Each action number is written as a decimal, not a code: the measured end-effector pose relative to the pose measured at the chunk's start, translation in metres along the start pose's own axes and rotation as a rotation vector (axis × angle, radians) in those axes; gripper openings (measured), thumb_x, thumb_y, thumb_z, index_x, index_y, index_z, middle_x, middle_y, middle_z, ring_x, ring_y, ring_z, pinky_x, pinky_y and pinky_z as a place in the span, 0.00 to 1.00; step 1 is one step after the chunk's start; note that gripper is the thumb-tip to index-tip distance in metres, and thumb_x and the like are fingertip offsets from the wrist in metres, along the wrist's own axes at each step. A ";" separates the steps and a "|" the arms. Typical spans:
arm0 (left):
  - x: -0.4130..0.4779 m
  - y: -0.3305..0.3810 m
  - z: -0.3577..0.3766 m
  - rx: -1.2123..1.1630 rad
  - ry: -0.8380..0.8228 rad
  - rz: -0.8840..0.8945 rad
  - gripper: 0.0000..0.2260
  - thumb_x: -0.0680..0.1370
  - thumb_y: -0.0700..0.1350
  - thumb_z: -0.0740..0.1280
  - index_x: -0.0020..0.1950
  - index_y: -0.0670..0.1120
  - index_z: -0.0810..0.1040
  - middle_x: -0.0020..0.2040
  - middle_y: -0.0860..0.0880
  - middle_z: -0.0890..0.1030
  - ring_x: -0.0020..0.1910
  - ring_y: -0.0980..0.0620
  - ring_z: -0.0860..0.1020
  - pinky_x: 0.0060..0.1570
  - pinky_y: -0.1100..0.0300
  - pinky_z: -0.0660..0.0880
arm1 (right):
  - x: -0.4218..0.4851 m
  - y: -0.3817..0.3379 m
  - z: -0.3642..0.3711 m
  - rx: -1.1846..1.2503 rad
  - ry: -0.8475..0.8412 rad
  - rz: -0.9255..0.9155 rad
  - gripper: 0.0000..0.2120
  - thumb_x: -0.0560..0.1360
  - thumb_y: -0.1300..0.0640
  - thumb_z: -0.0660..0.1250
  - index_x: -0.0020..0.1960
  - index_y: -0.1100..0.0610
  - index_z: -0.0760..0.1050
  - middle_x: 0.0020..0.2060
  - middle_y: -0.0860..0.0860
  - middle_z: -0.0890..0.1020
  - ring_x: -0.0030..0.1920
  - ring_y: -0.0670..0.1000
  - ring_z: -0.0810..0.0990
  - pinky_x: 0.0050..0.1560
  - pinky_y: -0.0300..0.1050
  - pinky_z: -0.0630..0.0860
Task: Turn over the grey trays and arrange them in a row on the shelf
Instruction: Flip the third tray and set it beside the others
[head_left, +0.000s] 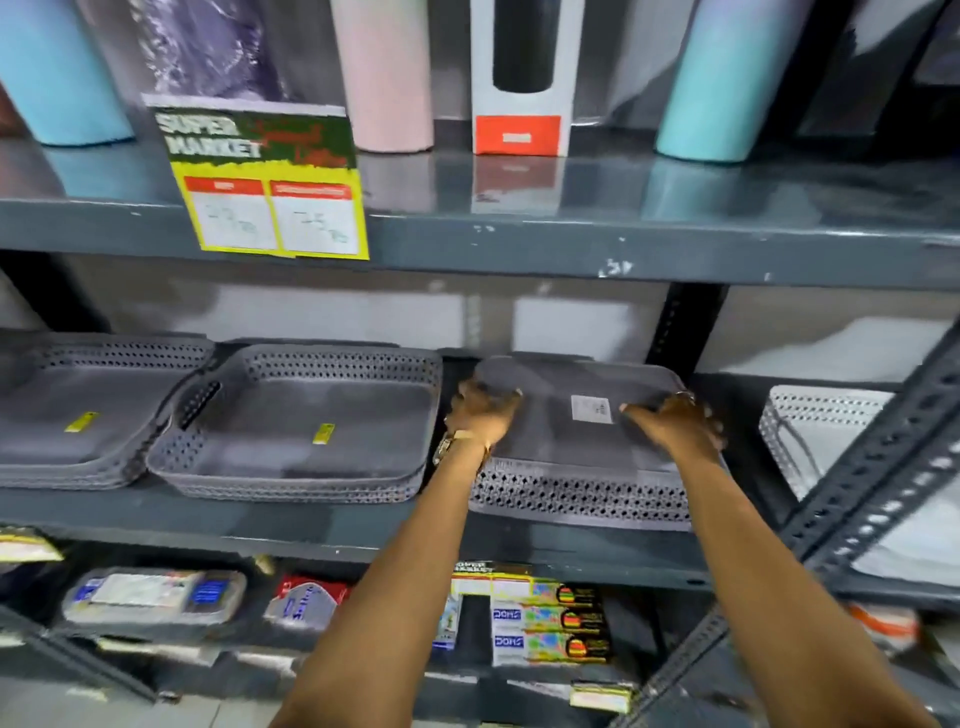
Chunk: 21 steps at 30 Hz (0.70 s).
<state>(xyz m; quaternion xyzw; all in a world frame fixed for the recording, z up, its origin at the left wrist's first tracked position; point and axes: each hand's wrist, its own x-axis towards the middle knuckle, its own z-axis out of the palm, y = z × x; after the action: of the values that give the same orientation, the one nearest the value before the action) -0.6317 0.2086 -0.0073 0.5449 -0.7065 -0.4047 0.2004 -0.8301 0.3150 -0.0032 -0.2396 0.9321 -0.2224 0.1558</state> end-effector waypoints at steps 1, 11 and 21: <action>0.003 0.004 0.002 -0.051 -0.001 -0.090 0.34 0.76 0.58 0.63 0.73 0.38 0.57 0.73 0.37 0.66 0.71 0.37 0.66 0.69 0.46 0.64 | 0.018 0.010 0.005 0.050 -0.023 0.019 0.51 0.58 0.27 0.66 0.71 0.58 0.67 0.69 0.61 0.71 0.67 0.66 0.70 0.67 0.62 0.68; -0.010 0.049 -0.006 -0.798 0.413 0.017 0.40 0.69 0.71 0.54 0.75 0.47 0.62 0.76 0.44 0.62 0.75 0.44 0.61 0.72 0.49 0.56 | 0.010 -0.007 -0.045 0.635 0.139 0.061 0.45 0.71 0.29 0.57 0.75 0.61 0.59 0.74 0.63 0.61 0.73 0.63 0.58 0.70 0.59 0.57; -0.024 0.037 -0.021 -0.911 0.494 -0.079 0.36 0.76 0.67 0.54 0.76 0.45 0.54 0.77 0.45 0.61 0.75 0.43 0.60 0.70 0.47 0.57 | 0.008 0.009 -0.052 1.166 0.030 0.128 0.56 0.57 0.17 0.49 0.74 0.51 0.63 0.73 0.52 0.68 0.71 0.59 0.69 0.69 0.61 0.66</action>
<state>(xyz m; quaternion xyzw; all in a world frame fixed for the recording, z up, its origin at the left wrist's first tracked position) -0.6312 0.2262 0.0380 0.5078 -0.3695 -0.5377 0.5626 -0.8612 0.3354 0.0350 -0.0543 0.6706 -0.6919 0.2618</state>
